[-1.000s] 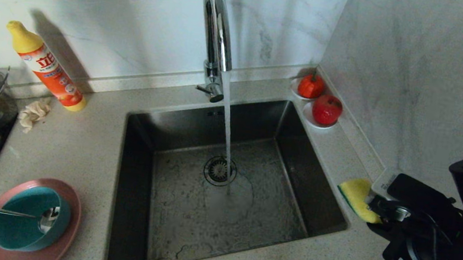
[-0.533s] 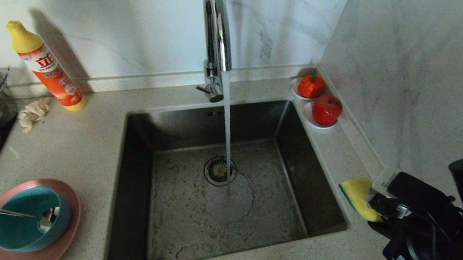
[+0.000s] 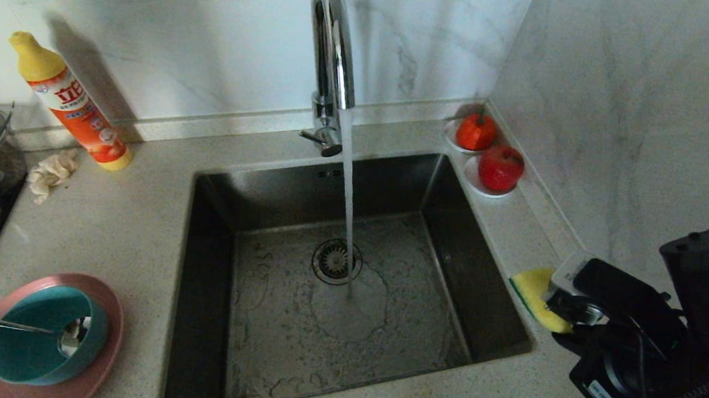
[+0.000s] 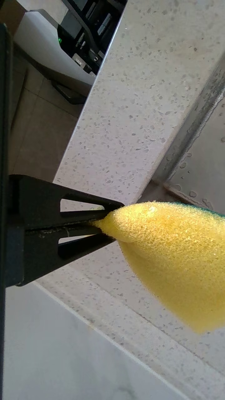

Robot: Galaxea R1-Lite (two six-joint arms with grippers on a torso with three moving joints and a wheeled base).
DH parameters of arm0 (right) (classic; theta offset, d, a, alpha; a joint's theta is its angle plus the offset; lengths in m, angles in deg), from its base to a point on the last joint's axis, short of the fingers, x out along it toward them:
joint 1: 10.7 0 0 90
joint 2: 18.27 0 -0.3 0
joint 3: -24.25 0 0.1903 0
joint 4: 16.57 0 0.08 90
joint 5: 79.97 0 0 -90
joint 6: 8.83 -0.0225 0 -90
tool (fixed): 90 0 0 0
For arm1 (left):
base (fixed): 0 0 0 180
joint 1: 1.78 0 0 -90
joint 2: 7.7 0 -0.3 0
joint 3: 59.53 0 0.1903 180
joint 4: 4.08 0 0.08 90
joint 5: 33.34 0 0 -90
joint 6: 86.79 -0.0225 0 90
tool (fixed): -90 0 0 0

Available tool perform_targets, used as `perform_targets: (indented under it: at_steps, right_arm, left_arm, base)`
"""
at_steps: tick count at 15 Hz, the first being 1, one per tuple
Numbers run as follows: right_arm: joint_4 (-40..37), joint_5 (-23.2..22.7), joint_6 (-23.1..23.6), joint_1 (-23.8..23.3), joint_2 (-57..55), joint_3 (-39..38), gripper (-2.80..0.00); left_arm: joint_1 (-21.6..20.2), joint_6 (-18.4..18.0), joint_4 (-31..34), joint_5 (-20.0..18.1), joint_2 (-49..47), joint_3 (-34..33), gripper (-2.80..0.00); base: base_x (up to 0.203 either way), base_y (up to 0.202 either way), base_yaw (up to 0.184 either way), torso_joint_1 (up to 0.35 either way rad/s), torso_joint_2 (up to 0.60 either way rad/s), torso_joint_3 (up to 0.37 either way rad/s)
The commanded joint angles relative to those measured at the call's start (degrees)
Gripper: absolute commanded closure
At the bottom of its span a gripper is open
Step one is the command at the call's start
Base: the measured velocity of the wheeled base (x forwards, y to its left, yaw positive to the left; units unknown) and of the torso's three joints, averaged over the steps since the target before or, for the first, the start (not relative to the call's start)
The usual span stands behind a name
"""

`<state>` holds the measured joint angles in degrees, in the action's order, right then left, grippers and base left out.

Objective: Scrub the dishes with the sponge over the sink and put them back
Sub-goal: Rinse the spoon

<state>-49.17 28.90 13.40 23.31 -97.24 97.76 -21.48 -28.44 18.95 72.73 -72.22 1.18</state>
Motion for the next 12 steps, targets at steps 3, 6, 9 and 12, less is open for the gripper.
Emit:
perform_targets:
  at_steps: [3,6,9,12]
  right_arm:
    - [2.0,0.1,0.4,0.0,-2.2,0.5,0.0]
    - [1.9,0.1,0.4,0.0,-2.2,1.0,0.0]
    - [1.8,0.1,0.4,0.0,-2.2,1.1,0.0]
    - [1.6,0.1,0.4,0.0,-2.0,1.1,0.0]
  left_arm:
    - [-0.2,1.3,-0.6,-0.6,-1.2,-5.2,-2.8]
    - [-0.2,1.6,-0.6,-0.7,-1.3,-6.7,-2.8]
    - [-0.5,1.7,-0.9,-1.1,-2.5,-7.9,-2.8]
    - [-1.4,1.8,-3.3,-1.3,-6.0,-7.6,-2.8]
  base:
    - [0.0,0.0,0.0,0.0,0.0,0.0]
    - [0.0,0.0,0.0,0.0,0.0,0.0]
    - [0.0,0.0,0.0,0.0,0.0,0.0]
    - [0.0,0.0,0.0,0.0,0.0,0.0]
